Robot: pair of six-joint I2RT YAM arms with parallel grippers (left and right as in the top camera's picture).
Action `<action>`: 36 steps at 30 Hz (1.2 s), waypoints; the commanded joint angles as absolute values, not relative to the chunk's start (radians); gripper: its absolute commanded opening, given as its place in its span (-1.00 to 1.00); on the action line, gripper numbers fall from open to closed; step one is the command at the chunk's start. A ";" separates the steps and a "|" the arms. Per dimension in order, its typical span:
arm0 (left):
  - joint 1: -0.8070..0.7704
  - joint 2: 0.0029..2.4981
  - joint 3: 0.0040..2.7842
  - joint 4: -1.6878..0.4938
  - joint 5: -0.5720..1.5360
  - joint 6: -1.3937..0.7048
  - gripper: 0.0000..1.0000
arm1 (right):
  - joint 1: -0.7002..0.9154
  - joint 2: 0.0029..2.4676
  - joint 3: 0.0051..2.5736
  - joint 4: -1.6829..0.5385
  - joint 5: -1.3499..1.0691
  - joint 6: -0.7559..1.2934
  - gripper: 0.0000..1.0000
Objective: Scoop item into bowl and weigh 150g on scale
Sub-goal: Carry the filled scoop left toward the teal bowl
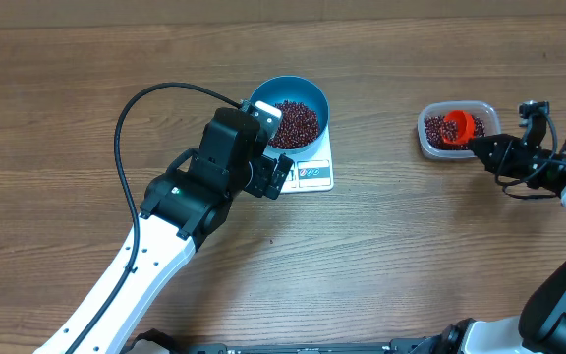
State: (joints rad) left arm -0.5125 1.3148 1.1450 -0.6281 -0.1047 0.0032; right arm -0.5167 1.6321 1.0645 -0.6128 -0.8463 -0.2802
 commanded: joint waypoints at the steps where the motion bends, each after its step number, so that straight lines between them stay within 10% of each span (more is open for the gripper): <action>1: -0.511 1.296 1.147 -0.625 -0.096 0.012 0.99 | -0.519 1.639 1.062 -0.607 -0.971 -0.276 -0.93; 23: -0.511 1.296 1.147 -0.625 -0.096 0.012 0.99 | -0.355 1.639 1.062 -0.580 -1.166 -0.182 -0.93; 36: -0.511 1.296 1.147 -0.625 -0.096 0.012 0.99 | -0.097 1.639 1.062 -0.182 -1.140 0.004 -0.92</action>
